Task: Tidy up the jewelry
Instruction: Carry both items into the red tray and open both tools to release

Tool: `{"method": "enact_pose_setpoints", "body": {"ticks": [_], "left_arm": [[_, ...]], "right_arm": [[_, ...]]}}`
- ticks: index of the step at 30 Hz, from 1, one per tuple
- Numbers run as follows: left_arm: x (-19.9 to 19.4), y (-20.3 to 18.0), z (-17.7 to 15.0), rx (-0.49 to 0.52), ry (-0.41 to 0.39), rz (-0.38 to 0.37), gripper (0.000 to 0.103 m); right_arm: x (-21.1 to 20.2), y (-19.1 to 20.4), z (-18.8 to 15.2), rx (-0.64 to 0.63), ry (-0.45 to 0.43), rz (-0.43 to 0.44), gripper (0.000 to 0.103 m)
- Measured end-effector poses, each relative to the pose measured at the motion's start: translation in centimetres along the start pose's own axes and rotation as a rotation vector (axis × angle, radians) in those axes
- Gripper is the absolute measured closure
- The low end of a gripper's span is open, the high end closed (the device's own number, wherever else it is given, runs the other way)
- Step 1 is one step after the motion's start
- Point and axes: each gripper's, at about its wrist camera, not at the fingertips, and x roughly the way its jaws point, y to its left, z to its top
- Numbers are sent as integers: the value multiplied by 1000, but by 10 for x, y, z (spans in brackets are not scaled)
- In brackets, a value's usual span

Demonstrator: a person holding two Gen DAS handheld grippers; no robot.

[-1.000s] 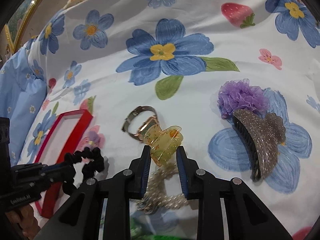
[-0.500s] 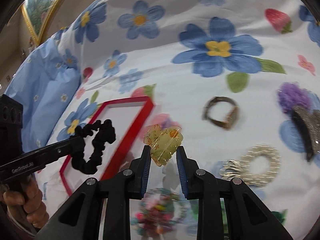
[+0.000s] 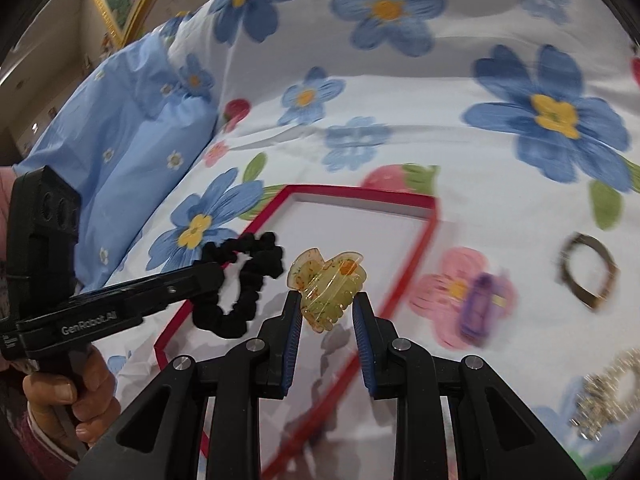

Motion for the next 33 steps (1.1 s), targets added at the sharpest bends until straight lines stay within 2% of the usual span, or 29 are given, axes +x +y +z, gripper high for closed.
{"method": "enact_pose_setpoints", "body": {"ticks": [10,20,25,28,30,33], "left_arm": [[31,42,5,-66,54,39,95],[46,54,-1,-91,94,68,91],[41,58,-2,-113,79,80,67],[38,59,-1,-116,72,87,65],[35,59,0,-120,67,90,60],[32,58,1,-122,61,93,59]], "right_arm": [[62,8,4,-81,126,-43,77],[75,12,4,-134,163,-83,77],[76,10,5,-126,162,-79,76],[76,12,6,-125,161,-80,75],[76,11,6,-117,162,-73,74],[74,11,6,-107,158,-68,69]]}}
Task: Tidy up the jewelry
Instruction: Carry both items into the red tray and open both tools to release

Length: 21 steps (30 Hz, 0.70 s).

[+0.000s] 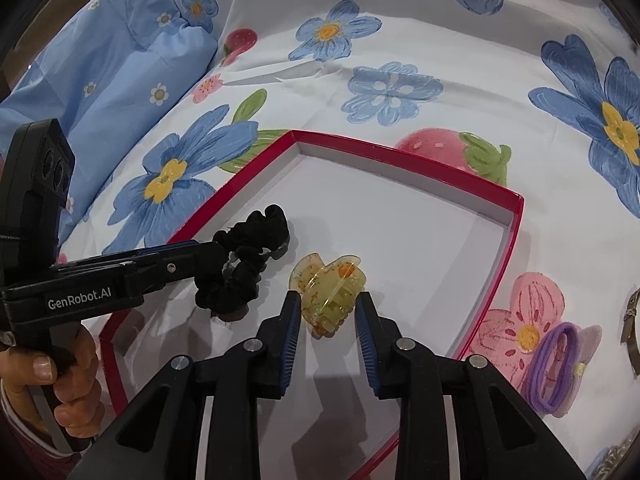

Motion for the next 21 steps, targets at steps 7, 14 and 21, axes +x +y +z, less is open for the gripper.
{"method": "enact_pose_setpoints", "body": {"ticks": [7,14,21], "left_arm": [[-10,-12,1,19,-14,-3,58],[-24,-39,0,57,-31,-25,52],[-29,-74,-6,115,-35,-64,47]], "right_arm": [[-14,-5,-3,27,-23,9,69],[-47,-18,-9,72,-88,13,61],[-87,-53,-21,154,-155,-24,58]]}}
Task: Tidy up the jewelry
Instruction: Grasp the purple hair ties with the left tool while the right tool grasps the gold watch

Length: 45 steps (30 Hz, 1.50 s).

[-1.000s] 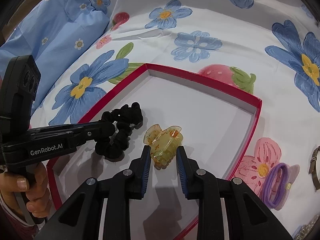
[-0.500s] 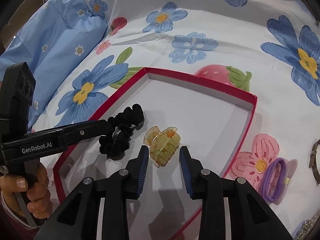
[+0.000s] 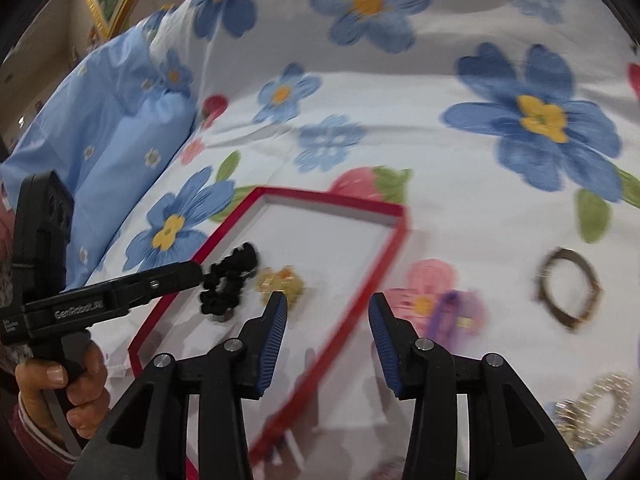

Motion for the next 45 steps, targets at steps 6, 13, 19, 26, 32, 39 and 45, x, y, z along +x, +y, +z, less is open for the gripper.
{"method": "enact_pose_setpoints", "body": {"ticks": [6,13,19,26,32,39,45], "left_arm": [[6,-40,-5,76,25,-40,47],[15,-82,-11,155,53,-75,47],[25,-105,-17,187,75,-89,47],[43,-127,-20,220,101,-95,47],[72,-144,-22,241,135,-94,47],[101,-154,-16,265,156,-61,47],[121,-153,-15,275,193,-57,76]], "right_arm": [[-33,-39,-8,75,-30,-46,58],[-62,-75,-20,124,-56,-105,58],[-77,-97,-27,151,-66,-140,58],[-81,-116,-30,178,-70,-165,58],[-68,-134,-26,207,-55,-185,56],[-48,-145,-16,227,-43,-175,56],[-29,-151,-11,223,-16,-186,57]]}}
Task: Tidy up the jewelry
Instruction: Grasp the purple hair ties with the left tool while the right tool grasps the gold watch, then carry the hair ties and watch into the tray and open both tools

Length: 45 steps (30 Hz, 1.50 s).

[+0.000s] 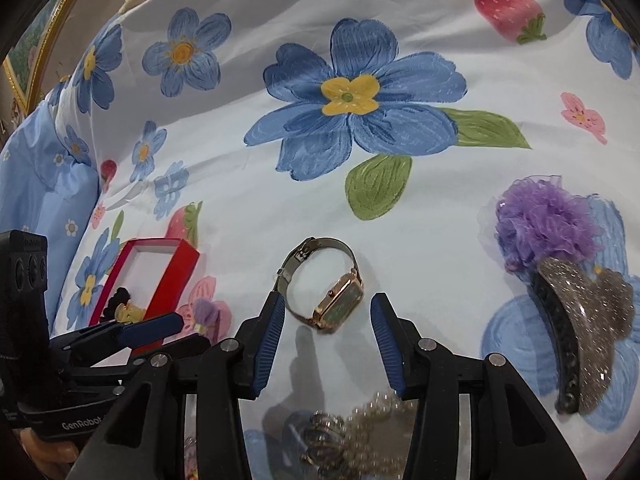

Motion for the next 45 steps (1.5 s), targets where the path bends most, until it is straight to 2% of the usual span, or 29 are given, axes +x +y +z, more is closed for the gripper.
{"method": "enact_pose_setpoints", "body": {"ticks": [1,2,3,4,10,19,27,33,45], "left_arm": [[2,0,0,2,4,-2,87],[5,0,-1,2,11,-5,90],[7,1,-2,2,14,-8,90],[8,1,-2,2,14,-9,90],[-1,-1,-3,11,-15,-20,91],[-36,-2,-9,4,-71,-61,91],[-79,20,-26,-49,-123,-84,91],[-110,42,-41,-79,-165,-63,91],[-144,92,-73,-158,-187,-16,91]], "right_arm": [[3,-1,0,1,5,-4,57],[7,-2,0,3,13,-5,61],[10,-3,0,4,19,-7,64],[11,-3,0,3,20,-9,71],[10,-2,-1,-10,7,-38,92],[-12,2,-7,-20,-28,-32,95],[-39,33,-14,-61,-54,15,95],[-48,67,-21,-107,-56,59,95],[-40,129,-44,-174,-23,140,95]]}}
